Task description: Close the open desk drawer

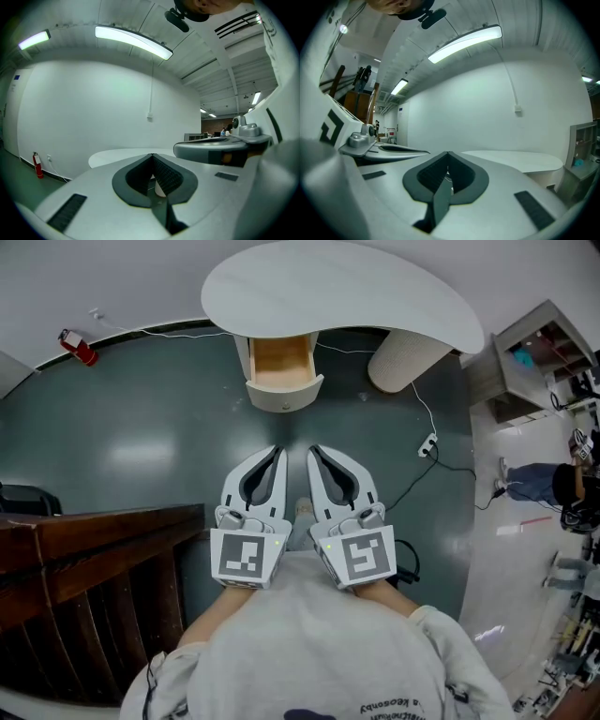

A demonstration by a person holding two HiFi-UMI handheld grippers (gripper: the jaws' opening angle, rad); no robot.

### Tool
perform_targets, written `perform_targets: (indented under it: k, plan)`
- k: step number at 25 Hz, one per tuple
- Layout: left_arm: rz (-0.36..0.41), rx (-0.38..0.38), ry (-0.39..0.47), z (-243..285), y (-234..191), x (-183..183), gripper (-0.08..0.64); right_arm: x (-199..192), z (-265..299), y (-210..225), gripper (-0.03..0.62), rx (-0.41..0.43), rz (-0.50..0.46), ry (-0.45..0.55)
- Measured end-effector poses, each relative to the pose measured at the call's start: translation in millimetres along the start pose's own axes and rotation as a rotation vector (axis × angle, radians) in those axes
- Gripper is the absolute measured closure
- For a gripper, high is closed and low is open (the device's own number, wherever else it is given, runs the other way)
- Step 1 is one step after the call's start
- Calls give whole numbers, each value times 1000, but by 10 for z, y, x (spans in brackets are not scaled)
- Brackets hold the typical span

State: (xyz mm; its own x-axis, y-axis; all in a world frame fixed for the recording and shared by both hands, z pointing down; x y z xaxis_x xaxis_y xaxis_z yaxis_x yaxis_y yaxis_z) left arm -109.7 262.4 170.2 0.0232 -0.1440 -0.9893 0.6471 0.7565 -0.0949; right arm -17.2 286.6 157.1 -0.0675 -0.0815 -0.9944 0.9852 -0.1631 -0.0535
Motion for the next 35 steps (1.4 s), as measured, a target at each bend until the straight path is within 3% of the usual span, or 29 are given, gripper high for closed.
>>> perform_targets:
  k: [10, 17, 35]
  plan:
    - [-2, 70, -2, 639, 21, 65, 550, -56, 411, 593, 576, 95, 6, -11]
    - [-13, 101, -16, 749, -36, 35, 550, -123, 541, 665, 576, 137, 4, -32]
    - [4, 17, -37, 1360, -471, 70, 551, -97, 1152, 854, 577, 78, 30, -42]
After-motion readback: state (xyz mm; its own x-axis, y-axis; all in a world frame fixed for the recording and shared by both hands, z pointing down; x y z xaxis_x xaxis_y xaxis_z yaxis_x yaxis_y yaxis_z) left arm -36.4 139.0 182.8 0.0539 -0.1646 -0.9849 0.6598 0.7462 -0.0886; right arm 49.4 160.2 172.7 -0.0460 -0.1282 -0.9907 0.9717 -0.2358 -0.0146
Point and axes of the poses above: the fingertips, and each gripper's own axes: z forward along the fingers, y to its right, x out of its top, the point moved 5 cm from there along -z, backward along the fingers, and after that the axes turned 8 degrees about -x, right-handed, at the moved point
